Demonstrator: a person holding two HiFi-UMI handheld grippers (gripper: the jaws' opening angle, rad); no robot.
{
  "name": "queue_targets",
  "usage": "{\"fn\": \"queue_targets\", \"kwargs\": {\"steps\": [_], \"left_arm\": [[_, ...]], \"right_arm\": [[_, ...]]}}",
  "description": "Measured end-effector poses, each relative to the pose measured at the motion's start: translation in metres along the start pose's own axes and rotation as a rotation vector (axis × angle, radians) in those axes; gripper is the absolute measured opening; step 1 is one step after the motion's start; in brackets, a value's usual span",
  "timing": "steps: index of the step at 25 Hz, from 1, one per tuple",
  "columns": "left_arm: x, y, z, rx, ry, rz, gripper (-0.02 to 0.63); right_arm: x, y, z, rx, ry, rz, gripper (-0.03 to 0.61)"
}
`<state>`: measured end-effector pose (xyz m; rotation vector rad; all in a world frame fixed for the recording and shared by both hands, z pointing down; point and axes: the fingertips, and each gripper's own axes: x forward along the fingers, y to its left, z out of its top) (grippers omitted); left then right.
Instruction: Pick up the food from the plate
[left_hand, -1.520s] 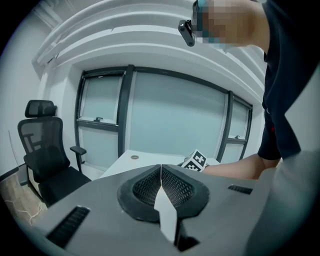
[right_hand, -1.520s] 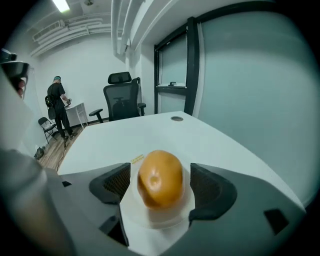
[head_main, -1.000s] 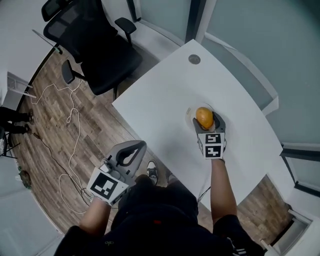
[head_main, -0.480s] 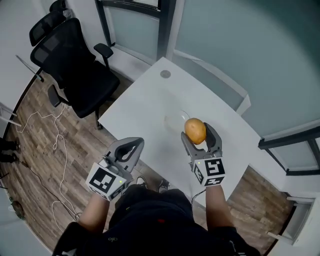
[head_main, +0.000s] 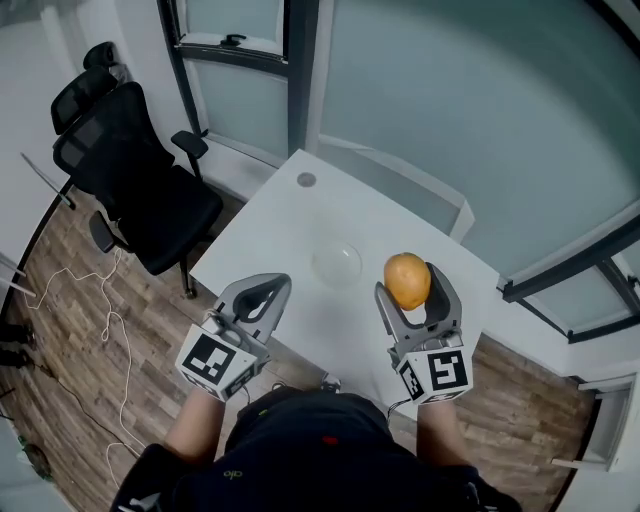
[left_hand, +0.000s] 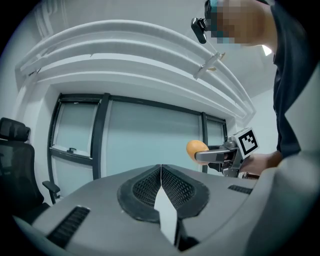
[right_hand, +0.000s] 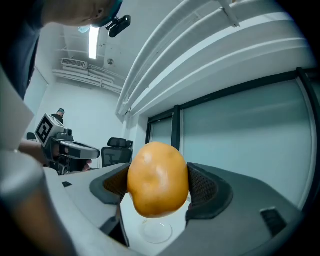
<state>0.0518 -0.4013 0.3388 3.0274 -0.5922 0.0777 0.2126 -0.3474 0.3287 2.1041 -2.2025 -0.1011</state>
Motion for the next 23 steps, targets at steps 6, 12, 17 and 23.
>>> {"fn": "queue_targets", "kwargs": {"steps": [6,12,17,23], "left_arm": [[0.001,-0.003,0.015,0.032,-0.025,-0.014,0.023],[0.003,-0.004,0.021,0.049,-0.039,-0.025,0.023],[0.001,-0.002,0.02,0.056,-0.033,-0.029,0.023],[-0.001,-0.001,0.017,0.043,-0.03,-0.033,0.023]], "right_arm": [[-0.01,-0.005,0.017,-0.009,-0.04,-0.026,0.354],[-0.013,-0.008,0.026,-0.019,-0.06,-0.035,0.354],[-0.009,-0.004,0.027,-0.021,-0.059,-0.03,0.354],[-0.009,-0.001,0.023,-0.026,-0.049,-0.024,0.354]]}}
